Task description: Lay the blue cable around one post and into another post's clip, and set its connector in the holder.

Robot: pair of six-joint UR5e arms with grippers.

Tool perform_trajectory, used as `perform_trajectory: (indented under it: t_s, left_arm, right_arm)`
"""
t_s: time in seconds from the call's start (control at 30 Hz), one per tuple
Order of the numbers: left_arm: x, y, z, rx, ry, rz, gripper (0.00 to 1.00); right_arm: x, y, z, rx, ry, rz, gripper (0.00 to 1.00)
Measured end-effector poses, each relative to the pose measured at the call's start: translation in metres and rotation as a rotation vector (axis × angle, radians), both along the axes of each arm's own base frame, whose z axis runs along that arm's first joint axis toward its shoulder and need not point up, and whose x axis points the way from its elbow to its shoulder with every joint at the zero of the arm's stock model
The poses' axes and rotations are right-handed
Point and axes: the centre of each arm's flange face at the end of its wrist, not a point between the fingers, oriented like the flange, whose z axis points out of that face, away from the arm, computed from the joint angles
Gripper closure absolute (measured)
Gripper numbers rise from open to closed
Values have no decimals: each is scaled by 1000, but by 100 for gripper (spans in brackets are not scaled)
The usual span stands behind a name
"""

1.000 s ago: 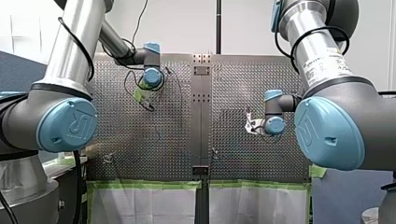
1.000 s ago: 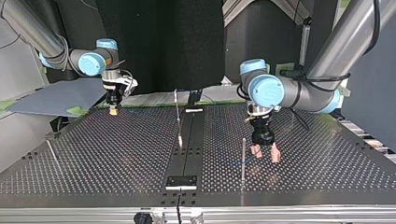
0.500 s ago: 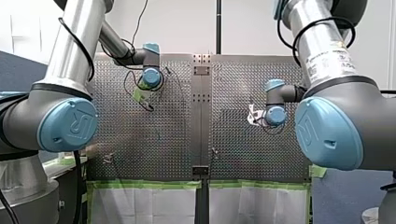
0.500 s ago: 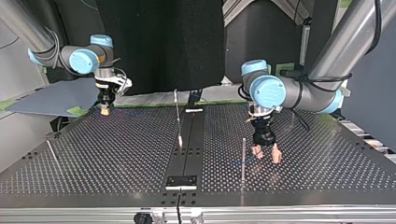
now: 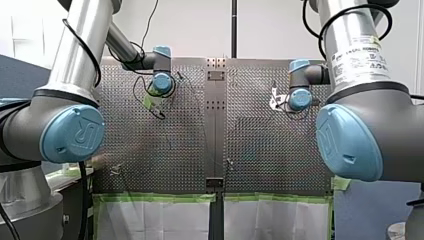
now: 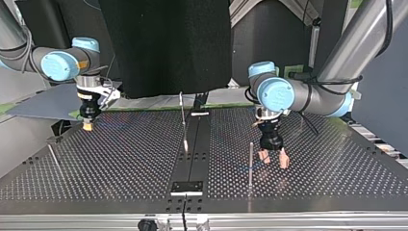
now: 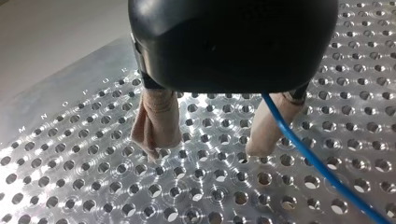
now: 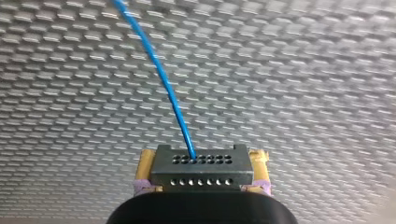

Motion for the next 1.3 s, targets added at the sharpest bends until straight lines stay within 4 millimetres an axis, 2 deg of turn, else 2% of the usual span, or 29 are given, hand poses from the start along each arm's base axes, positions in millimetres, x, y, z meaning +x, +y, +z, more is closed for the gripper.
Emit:
perform_trajectory:
  t_s: [0.3, 0.43, 0.57, 0.63, 0.8, 1.07, 1.3]
  left_arm:
    - [0, -2, 0, -15, -3, -23, 0]
    - [1, -2, 0, -20, -4, -25, 0]
    - [1, -2, 0, -21, -4, -25, 0]
    - [1, -1, 0, -21, -4, -24, 0]
    - [1, -1, 0, -20, -4, -22, 0]
    - [1, -1, 0, -20, -2, -23, 0]
    - [0, -3, 0, -20, -1, -28, 0]
  right_arm:
    - [-19, -7, 95, -97, 4, -16, 99]
    - [-30, -4, 136, -141, 28, -14, 99]
    - [-39, 6, 163, -157, 59, -20, 99]
    - [-43, 10, 169, -151, 74, -25, 99]
    - [-52, 14, 159, -97, 95, -36, 99]
    - [-68, 21, 118, 23, 94, -38, 99]
    - [-79, 11, 86, 70, 88, -7, 99]
